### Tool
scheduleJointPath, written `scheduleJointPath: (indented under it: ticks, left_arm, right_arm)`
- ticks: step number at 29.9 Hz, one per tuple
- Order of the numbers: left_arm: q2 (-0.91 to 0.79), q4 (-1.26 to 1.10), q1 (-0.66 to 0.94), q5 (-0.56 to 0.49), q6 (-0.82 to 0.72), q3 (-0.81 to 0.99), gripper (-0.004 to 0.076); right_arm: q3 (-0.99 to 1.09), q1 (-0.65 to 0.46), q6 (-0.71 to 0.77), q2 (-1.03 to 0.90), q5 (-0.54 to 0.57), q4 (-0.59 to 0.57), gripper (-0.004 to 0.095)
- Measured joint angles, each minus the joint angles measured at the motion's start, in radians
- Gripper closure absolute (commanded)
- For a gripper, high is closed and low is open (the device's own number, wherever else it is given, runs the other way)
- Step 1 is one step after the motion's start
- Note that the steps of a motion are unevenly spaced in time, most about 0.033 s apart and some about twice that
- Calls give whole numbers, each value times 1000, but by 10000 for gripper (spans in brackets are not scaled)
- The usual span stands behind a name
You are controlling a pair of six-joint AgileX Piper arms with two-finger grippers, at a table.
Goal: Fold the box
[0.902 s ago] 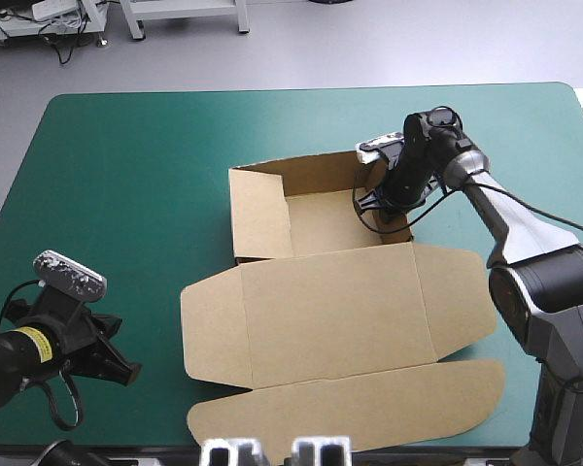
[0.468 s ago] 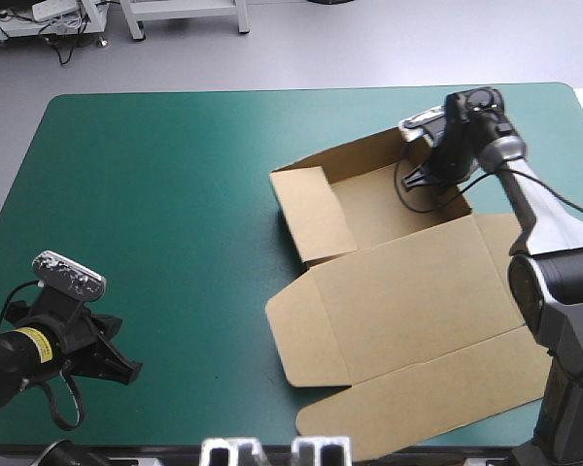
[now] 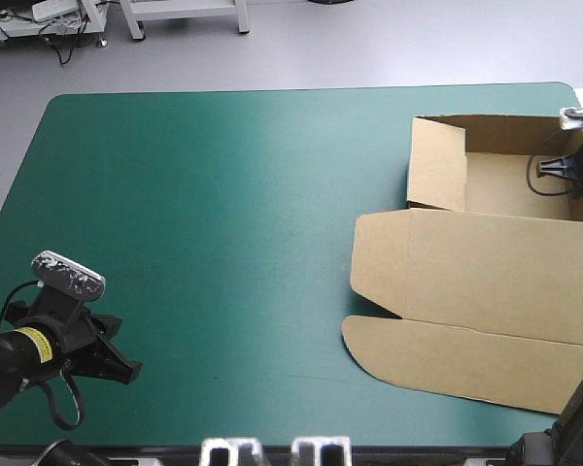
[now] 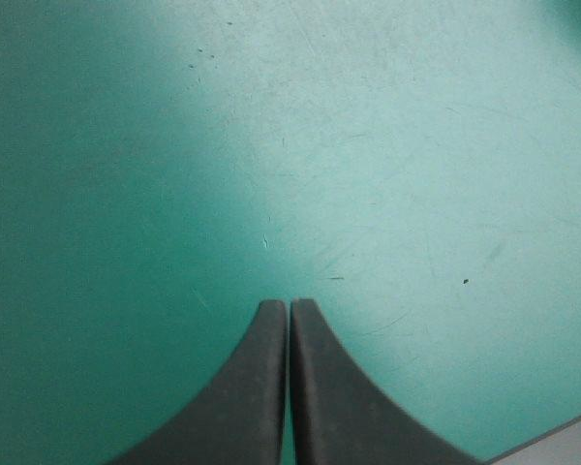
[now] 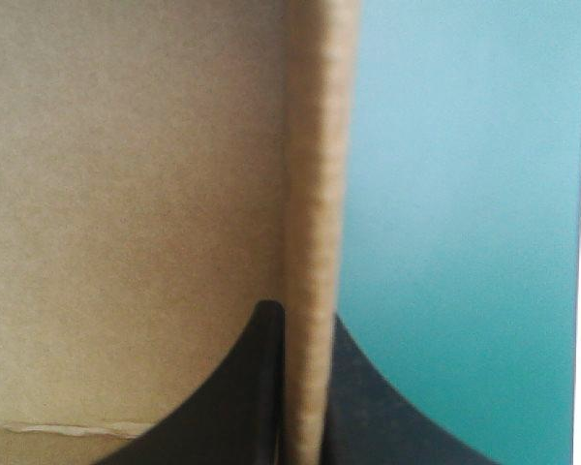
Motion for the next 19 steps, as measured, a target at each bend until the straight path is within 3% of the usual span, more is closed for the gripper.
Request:
scheduleJointPath:
  ticks: [6,9,11,17,19]
  left_arm:
    - [0,16,0,0,0,0,731]
    - [0,28,0,0,0,0,731]
    - [0,34,0,0,0,0,731]
    - [0,34,0,0,0,0,731]
    - [0,34,0,0,0,0,731]
  right_arm:
    - [0,-97,-1,0,-24,35,922]
    - [0,-121,-39,0,-31,58,861]
    - [0,-128,-65,0,-44,76,741]
    - [-6,-129,-74,0,-75,70,228]
    - [-23,-141,-33,0,-86,47,150]
